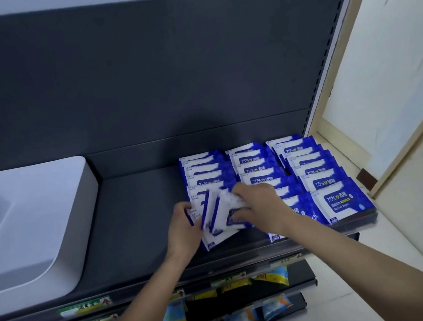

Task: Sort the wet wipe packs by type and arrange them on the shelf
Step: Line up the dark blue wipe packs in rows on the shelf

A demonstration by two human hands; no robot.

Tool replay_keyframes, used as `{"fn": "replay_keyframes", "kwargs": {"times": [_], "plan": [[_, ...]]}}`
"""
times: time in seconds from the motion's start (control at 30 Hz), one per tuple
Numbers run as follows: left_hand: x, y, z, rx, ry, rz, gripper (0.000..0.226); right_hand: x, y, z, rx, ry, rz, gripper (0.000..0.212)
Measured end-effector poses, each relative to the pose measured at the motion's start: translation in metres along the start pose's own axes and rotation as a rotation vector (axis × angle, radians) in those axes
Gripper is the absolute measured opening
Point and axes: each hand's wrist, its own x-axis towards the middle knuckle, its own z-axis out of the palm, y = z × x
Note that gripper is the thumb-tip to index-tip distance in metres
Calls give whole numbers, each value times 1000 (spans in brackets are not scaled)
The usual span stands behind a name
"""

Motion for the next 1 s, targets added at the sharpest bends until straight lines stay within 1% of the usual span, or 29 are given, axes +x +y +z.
{"fn": "replay_keyframes", "kwargs": {"times": [0.03, 0.07, 0.1, 0.17, 0.23, 0.3, 0.37, 0.43, 0.5, 0.57, 0.63, 0.7, 0.77, 0.83, 1.0], "plan": [[-1, 2, 3, -69, -40, -4, 37, 1, 2, -6, 110, 62, 62, 31], [-1, 1, 6, -85, -67, 22, 50, 3, 4, -13, 204, 122, 121, 30], [0, 1, 10, -41, -72, 58, 61, 4, 6, -19, 278, 177, 169, 30], [5, -6, 16, 134, -126, 92, 85, 6, 12, -26, 359, 257, 223, 29], [13, -7, 17, 192, -193, 50, 95, 4, 19, -31, 374, 299, 240, 25], [24, -8, 14, 231, -232, 85, 97, -1, 26, -34, 360, 318, 244, 22], [29, -9, 11, 343, -224, 171, 94, -9, 34, -38, 349, 317, 269, 24], [25, -3, 11, 580, -162, 285, 88, -16, 41, -43, 324, 302, 310, 26], [15, 8, 17, 797, -155, 433, 78, -22, 50, -49, 307, 289, 347, 28], [7, 21, 31, 851, -247, 583, 64, -27, 58, -54, 299, 284, 391, 33], [2, 28, 51, 890, -403, 782, 53, -32, 64, -56, 313, 310, 436, 36], [1, 33, 72, 897, -537, 984, 51, -37, 68, -58, 327, 375, 472, 33], [5, 37, 90, 955, -618, 1036, 63, -42, 73, -57, 374, 446, 497, 30], [10, 41, 100, 1020, -639, 1035, 73, -47, 78, -58, 408, 484, 530, 31], [22, 38, 105, 1019, -615, 960, 78, -56, 89, -59, 349, 401, 580, 34]]}}
